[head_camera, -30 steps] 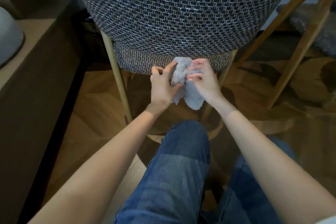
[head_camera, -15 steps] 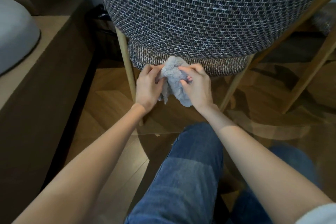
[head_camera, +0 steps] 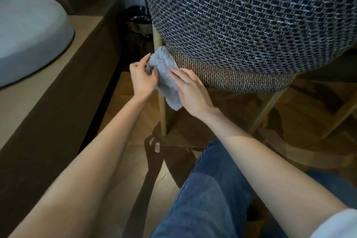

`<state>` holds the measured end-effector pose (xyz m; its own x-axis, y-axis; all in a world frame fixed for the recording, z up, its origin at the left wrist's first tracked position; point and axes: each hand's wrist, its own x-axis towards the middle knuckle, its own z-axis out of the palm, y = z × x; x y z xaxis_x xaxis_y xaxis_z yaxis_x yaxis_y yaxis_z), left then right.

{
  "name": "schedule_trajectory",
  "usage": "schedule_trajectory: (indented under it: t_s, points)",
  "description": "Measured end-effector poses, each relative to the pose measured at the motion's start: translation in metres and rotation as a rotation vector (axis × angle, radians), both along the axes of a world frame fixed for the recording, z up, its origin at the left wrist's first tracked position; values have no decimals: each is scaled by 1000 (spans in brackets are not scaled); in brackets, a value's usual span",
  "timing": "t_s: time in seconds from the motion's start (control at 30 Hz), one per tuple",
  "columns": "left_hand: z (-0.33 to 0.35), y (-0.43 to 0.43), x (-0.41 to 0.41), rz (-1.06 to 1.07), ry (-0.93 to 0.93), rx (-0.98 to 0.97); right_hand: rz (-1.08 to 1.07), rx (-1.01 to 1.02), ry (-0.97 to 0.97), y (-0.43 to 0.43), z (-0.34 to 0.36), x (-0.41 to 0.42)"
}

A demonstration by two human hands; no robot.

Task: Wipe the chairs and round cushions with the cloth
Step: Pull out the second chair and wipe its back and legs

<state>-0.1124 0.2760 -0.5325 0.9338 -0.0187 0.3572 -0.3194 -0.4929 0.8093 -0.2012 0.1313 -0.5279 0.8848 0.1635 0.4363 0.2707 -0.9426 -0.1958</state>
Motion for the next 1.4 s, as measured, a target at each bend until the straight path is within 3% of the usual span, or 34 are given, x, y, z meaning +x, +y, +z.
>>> schedule_trajectory:
  t_s: [0.1, 0.23, 0.4, 0.53, 0.83, 0.93, 1.1, 1.23, 1.4]
  points:
    - [-3, -26, -19, -53, 36, -255, -57, 13, 9, -17, -5, -13]
    - [11, -59, -24, -36, 239, -517, -110, -1, 92, -38, -1, -27]
    - [7, -71, -29, 75, 173, -523, -100, 39, 147, -45, 1, -28]
    - [1, -83, -41, 137, 180, -614, -90, 125, 174, -48, 3, -32]
    - [-17, -101, -63, 185, 231, -769, -201, 116, 152, -51, 1, -40]
    - [-15, -91, -56, 202, 199, -721, -141, 45, 161, -46, 0, -38]
    - [7, -46, -18, 376, -44, -668, -113, 12, 244, -41, 16, -15]
    - [23, -30, 18, 198, -166, -479, -135, -34, 292, -27, 21, 2]
    - [15, -45, 47, 24, -91, -335, -200, -119, 263, -19, 20, 0]
